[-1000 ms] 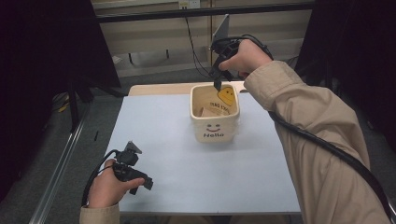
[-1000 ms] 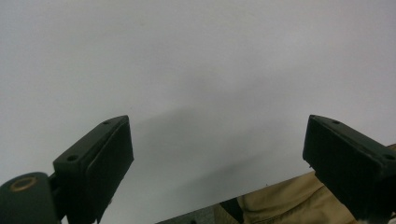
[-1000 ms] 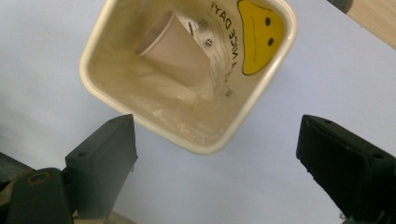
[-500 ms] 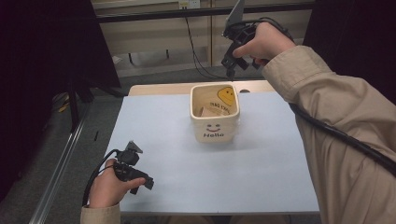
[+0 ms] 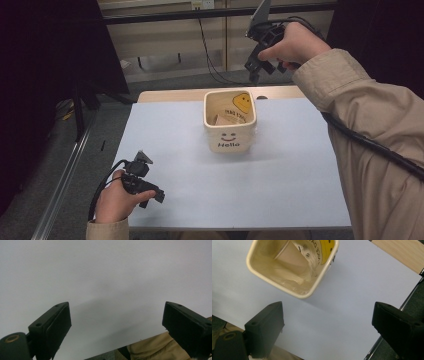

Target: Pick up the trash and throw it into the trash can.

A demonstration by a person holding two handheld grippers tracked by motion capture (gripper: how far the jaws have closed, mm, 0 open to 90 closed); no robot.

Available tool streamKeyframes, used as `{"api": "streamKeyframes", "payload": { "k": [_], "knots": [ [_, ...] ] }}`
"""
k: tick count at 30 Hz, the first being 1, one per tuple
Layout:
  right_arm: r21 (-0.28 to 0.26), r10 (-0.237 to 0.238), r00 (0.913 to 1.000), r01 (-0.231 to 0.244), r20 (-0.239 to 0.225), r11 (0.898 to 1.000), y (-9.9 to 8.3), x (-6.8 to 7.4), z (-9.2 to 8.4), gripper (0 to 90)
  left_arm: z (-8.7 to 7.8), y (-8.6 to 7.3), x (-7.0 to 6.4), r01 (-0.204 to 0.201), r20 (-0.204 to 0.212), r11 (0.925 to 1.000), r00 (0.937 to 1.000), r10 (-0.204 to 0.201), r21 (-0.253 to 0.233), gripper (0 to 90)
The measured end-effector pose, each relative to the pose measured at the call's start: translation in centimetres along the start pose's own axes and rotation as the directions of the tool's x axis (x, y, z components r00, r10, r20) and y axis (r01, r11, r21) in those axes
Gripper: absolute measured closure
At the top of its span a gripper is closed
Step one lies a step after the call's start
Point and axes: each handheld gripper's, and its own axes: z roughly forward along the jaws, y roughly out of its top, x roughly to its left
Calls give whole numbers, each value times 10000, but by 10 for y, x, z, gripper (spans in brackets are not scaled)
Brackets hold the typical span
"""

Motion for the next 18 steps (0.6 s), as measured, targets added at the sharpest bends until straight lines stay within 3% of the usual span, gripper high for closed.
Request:
{"api": "streamKeyframes", "payload": {
  "k": [18],
  "knots": [
    [-167, -175, 9992, 181, 360, 9997, -52, -10, 9, 93, -1, -1, -2, -8, -35, 9999, 10000, 7, -109, 78]
  ]
}}
